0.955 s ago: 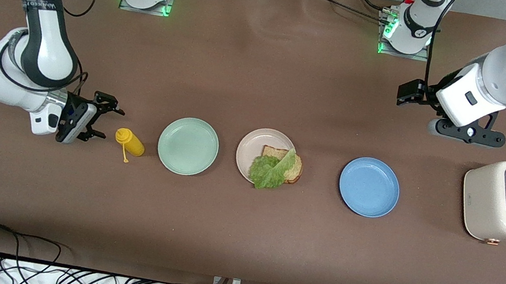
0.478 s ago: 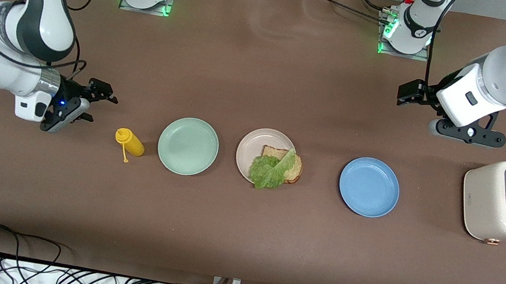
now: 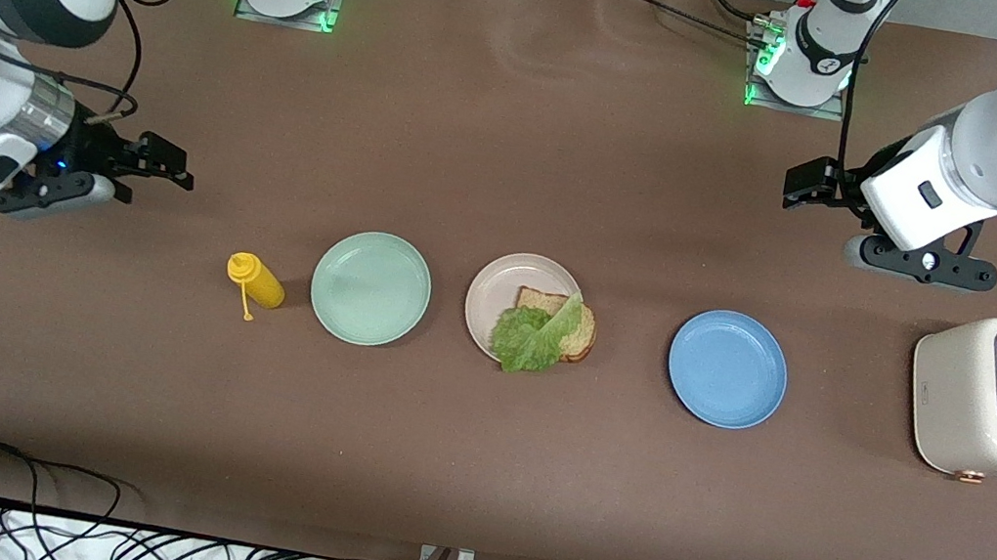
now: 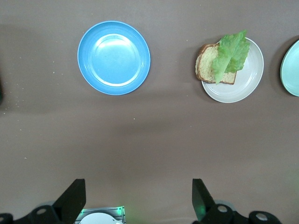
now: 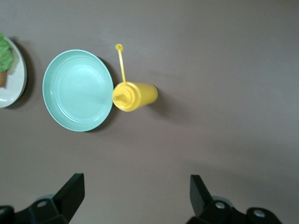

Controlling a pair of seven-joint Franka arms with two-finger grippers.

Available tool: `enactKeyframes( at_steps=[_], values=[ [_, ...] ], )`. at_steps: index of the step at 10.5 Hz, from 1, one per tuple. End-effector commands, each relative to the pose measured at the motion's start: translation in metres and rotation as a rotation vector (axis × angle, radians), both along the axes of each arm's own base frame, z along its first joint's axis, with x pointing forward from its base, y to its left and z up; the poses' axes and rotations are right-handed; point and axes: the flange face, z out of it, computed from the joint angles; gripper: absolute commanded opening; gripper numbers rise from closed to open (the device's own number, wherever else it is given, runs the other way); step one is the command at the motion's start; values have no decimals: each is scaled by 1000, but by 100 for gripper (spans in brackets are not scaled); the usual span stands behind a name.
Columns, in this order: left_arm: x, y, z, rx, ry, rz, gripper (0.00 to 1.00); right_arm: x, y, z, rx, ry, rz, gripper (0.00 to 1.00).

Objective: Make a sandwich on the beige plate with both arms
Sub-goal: 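Withdraw the right gripper away from the yellow bottle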

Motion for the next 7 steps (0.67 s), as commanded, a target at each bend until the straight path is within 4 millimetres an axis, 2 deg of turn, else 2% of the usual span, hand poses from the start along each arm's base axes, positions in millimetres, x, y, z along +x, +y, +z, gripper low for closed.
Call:
enactKeyframes(
  at_steps=[1,2,3,4,7],
  values=[
    [-2,3,8,16,-12,10,100,0,1,60,-95,51,-122,100],
    [-1,4,7,16,-10,12,100,-1,-1,76,-163,64,-116,100],
    [-2,3,7,16,-10,10,100,-2,-8,79,-182,69,-126,100],
    [-2,3,7,15,-10,10,100,-4,-16,80,-185,82,-139,100],
    [-2,3,8,14,-11,10,100,-4,-22,74,-211,99,-146,100]
  ],
)
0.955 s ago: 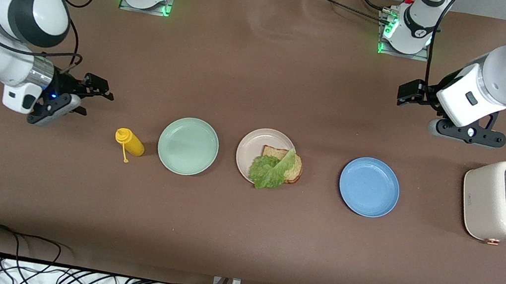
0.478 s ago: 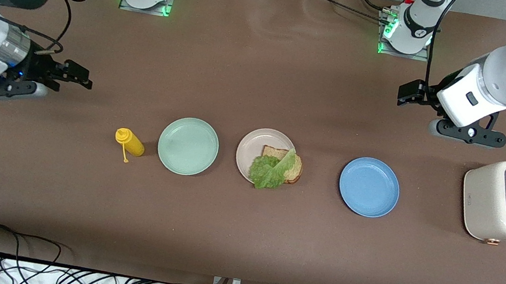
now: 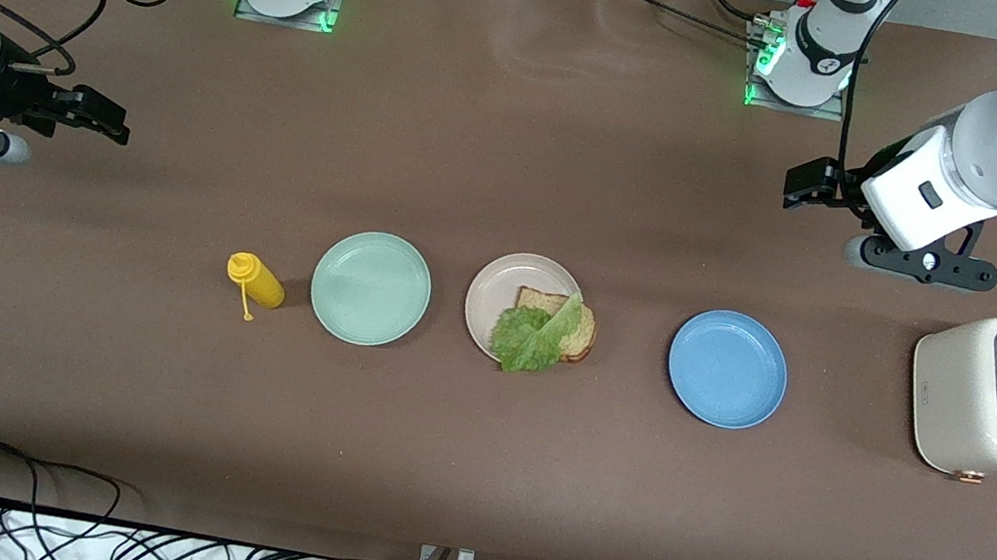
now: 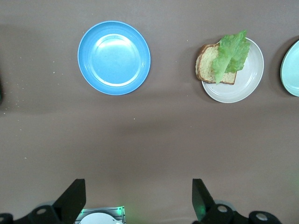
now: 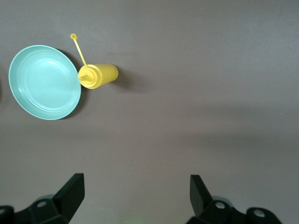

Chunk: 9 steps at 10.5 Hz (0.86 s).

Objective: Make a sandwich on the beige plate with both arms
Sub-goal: 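Withdraw the right gripper away from the yellow bottle, then reach the left gripper down to the toast slice in the toaster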

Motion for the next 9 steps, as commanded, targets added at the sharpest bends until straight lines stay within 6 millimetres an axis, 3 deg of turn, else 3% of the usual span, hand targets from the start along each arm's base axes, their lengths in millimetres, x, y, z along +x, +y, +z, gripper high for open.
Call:
enactKeyframes(
  at_steps=[1,4,6,9],
  values=[
    [-1,3,8,13,-11,11,100,-1,1,2,-38,13,-6,100],
    [10,1,3,14,-63,11,100,-12,-3,18,-60,-12,-8,100],
    [26,1,-14,59,-106,5,100,-10,-2,15,-59,-6,-4,100],
    [26,5,-12,76,-112,8,100,-9,-2,12,-58,-3,-4,100]
  ],
)
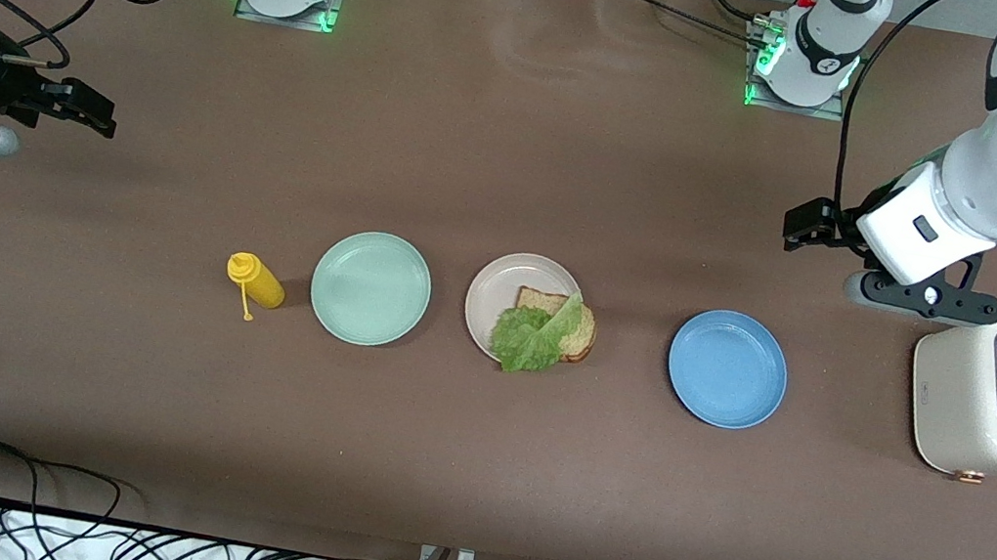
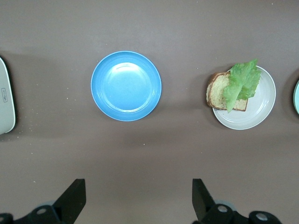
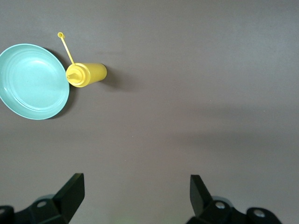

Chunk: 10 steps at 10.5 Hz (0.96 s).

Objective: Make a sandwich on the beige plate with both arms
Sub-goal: 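Reach the left gripper down to the toast slice in the toaster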

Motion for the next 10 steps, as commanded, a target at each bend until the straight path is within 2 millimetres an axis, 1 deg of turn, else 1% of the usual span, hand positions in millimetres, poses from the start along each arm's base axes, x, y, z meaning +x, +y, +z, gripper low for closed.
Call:
enactKeyframes(
  at_steps=[1,3,4,5,7,8,9,10],
  values=[
    [1,3,5,33,-22,3,100,-4,0,2,-18,9,-5,100],
    [1,7,10,33,-30,5,100,-4,0,3,-19,7,-5,100],
    [-1,9,14,34,-39,5,100,-4,0,4,-19,4,-5,100],
    [-6,6,23,33,-63,-12,100,-4,-1,7,-26,-2,-11,100],
    [-13,24,27,47,-76,-27,100,-4,-4,7,-58,-2,-12,100],
    [-24,38,35,62,-102,-28,100,-4,-3,8,-55,-5,-12,100],
    [-28,49,37,68,-134,-14,100,-4,1,9,-54,-7,-8,100],
    [-26,56,34,68,-154,-51,100,-4,2,9,-57,-7,-27,100]
  ],
)
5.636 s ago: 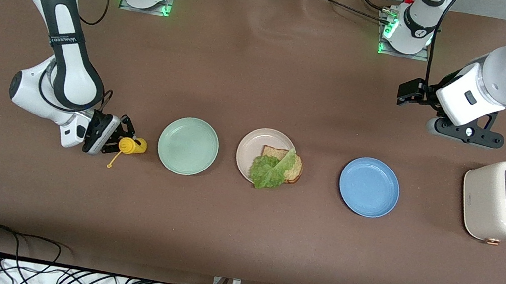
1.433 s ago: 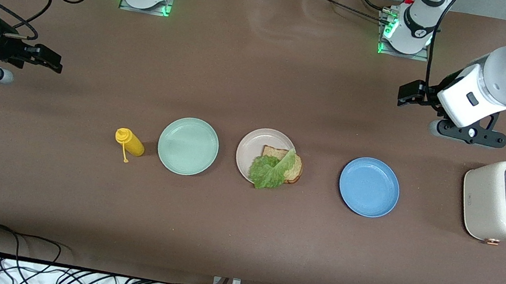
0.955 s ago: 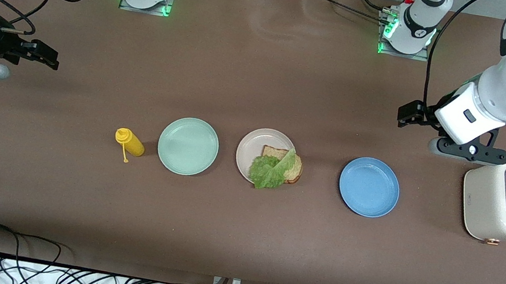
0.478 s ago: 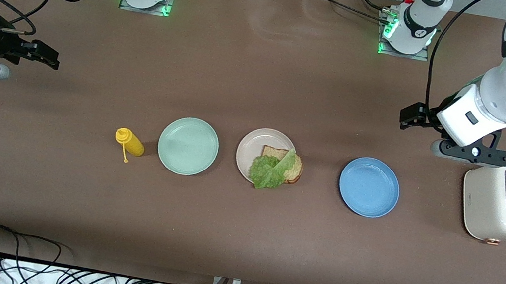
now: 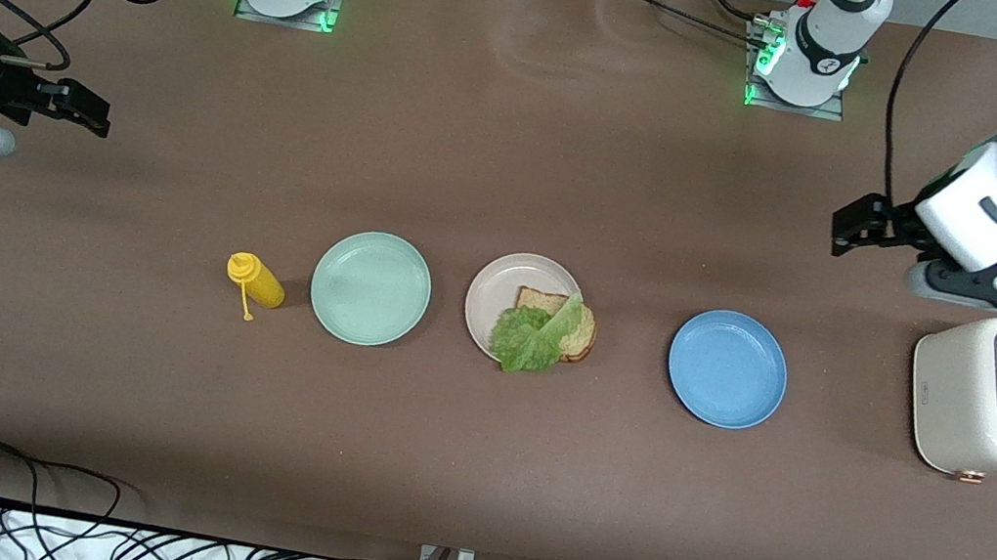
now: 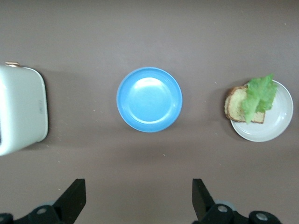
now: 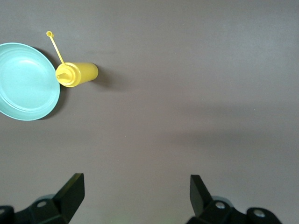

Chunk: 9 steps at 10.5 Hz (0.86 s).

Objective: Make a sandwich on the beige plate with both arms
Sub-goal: 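Reach the left gripper down to the toast slice in the toaster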

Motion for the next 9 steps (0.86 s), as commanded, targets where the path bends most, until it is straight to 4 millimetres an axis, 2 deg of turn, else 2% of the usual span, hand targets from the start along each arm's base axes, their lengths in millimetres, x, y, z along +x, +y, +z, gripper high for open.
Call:
enactKeyframes(
  at_steps=[1,2,3,5,6,9],
  values=[
    [-9,24,-1,26,-45,-91,100,-5,4,8,-21,-3,-27,100],
    [-8,32,2,26,-37,-82,100,-6,3,8,-23,6,-28,100],
    [-6,38,-4,32,-24,-74,100,-4,3,6,-22,3,-27,100],
    [-7,42,-4,34,-18,-62,100,-1,1,0,-22,12,-30,100],
    [-4,57,-6,35,-12,-38,100,-2,0,0,-19,17,-32,100],
    [17,137,-34,111,20,43,100,-1,-1,-8,-17,37,-38,100]
  ],
)
